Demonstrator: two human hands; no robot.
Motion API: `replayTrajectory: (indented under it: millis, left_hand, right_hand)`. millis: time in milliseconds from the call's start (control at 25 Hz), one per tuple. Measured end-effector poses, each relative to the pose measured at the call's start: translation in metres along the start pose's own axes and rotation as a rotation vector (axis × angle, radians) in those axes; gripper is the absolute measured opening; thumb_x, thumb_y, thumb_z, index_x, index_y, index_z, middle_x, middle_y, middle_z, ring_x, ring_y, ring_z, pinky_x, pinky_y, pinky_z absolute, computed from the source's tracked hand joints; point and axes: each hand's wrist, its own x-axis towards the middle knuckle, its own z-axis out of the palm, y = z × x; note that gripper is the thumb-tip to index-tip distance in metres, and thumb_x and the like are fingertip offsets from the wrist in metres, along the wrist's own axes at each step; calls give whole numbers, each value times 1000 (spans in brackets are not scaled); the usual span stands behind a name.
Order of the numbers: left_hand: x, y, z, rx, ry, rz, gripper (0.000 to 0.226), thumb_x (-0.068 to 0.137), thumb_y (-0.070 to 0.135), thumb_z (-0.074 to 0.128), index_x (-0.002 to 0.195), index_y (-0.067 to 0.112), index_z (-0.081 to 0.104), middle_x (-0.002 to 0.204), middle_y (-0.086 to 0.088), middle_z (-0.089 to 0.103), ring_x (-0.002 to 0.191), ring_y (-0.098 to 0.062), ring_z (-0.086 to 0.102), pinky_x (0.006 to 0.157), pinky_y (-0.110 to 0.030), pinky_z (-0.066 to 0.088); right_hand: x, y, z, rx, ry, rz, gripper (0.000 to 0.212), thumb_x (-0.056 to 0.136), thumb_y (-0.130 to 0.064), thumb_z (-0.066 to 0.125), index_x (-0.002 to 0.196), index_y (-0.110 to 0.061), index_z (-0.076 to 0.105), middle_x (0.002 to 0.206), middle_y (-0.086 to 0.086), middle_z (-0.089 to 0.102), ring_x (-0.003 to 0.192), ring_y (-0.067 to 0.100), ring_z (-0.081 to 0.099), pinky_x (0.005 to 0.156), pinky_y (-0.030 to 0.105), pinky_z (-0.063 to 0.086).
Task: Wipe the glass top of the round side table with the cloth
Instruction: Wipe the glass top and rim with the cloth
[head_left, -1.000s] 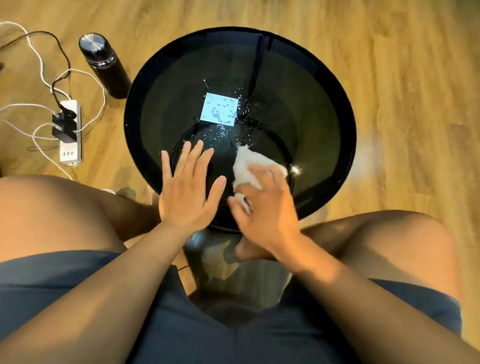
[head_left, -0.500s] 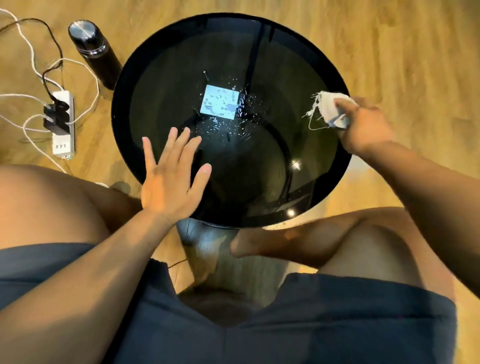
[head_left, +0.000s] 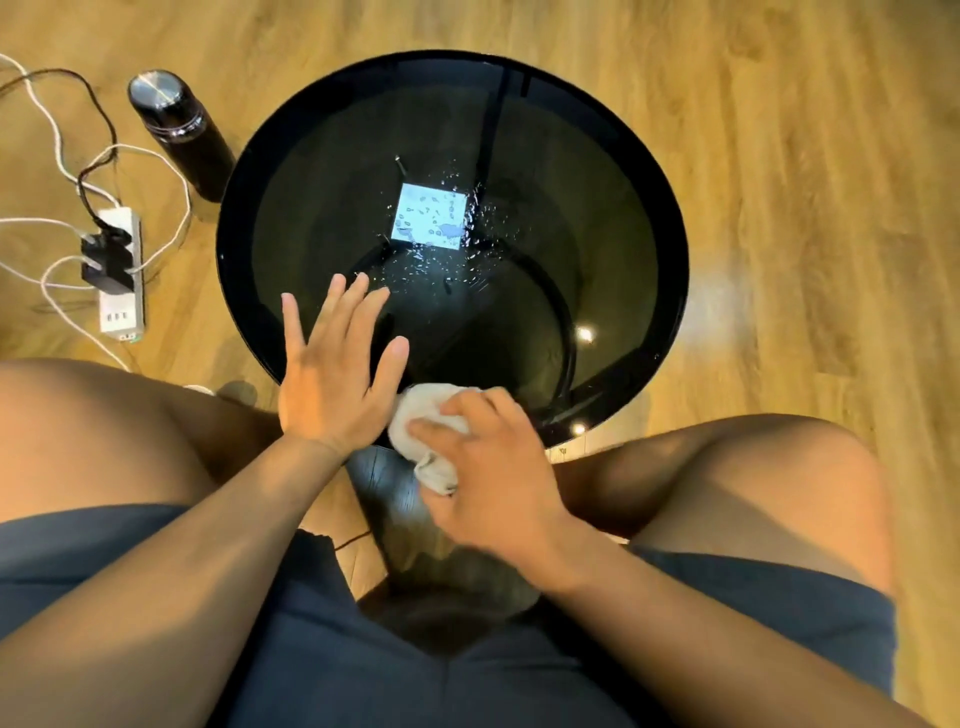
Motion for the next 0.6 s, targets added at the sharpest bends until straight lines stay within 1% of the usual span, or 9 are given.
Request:
replayTrajectory:
  millis: [40, 80, 160, 240, 320, 400, 440, 520, 600]
  left_hand:
    - [-1, 0, 0, -20, 8, -5, 56, 100, 44, 25, 144, 14, 42, 155, -9, 39, 150, -24, 22, 120, -59, 0]
    - [-1, 0, -1, -43, 13, -9, 55, 100, 43, 26, 143, 13, 43, 154, -10, 40, 150, -24, 22, 120, -59, -1]
    - [-1, 0, -2, -72, 19, -21, 55, 99, 41, 28, 142, 12, 44, 154, -11, 41, 150, -25, 23, 121, -58, -1]
    - [0, 1, -2, -63, 23, -34, 55, 99, 41, 28, 142, 12, 44, 153, -11, 42, 149, -26, 24, 121, -57, -1]
    - [2, 1, -1, -53, 18, -45, 55, 99, 42, 28, 142, 13, 44, 153, -10, 42, 149, -26, 25, 122, -56, -1]
    - [2, -1, -1, -43, 2, -50, 55, 98, 43, 29, 142, 14, 43, 154, -9, 41, 149, -25, 25, 122, -56, -1]
    - [2, -1, -1, -37, -1, -51, 55, 98, 44, 29, 143, 14, 43, 154, -8, 41, 149, -25, 24, 122, -56, -1]
    - [2, 0, 0, -29, -3, -49, 56, 98, 46, 29, 143, 15, 42, 154, -7, 40, 149, -24, 24, 122, -55, -2]
    - [2, 0, -1, -39, -1, -50, 56, 99, 46, 29, 144, 16, 42, 154, -7, 40, 149, -24, 24, 122, -55, -2]
  right_hand:
    - [-1, -7, 5, -5, -82, -66, 51, 72, -41, 74, 120, -26, 65, 117, 8, 59, 103, 30, 52, 85, 42, 50]
    - [0, 1, 4, -21, -117, -93, 51, 72, -42, 72, 120, -28, 65, 119, 5, 58, 104, 29, 52, 83, 42, 48]
    - [4, 36, -7, -59, -89, -55, 46, 68, -41, 67, 113, -31, 69, 113, 1, 61, 96, 29, 56, 76, 42, 47]
    - [8, 86, -23, -78, -13, 19, 38, 67, -32, 65, 105, -31, 72, 108, 3, 64, 91, 33, 59, 73, 44, 48]
    - [22, 147, -42, -154, 8, 169, 35, 75, -23, 69, 110, -28, 69, 113, 8, 61, 100, 38, 58, 80, 46, 50]
    - [45, 203, -65, -214, 11, 370, 41, 80, -19, 68, 121, -27, 62, 123, 12, 55, 107, 41, 57, 87, 43, 51]
    - [57, 219, -73, -222, 7, 450, 45, 82, -19, 66, 126, -25, 58, 126, 15, 53, 109, 42, 57, 89, 42, 50]
    - [70, 222, -75, -203, 57, 568, 48, 83, -20, 64, 131, -22, 54, 126, 18, 54, 111, 42, 56, 92, 41, 48]
    - [64, 191, -65, -145, 122, 657, 49, 83, -26, 62, 132, -24, 54, 126, 16, 56, 112, 40, 56, 92, 39, 46]
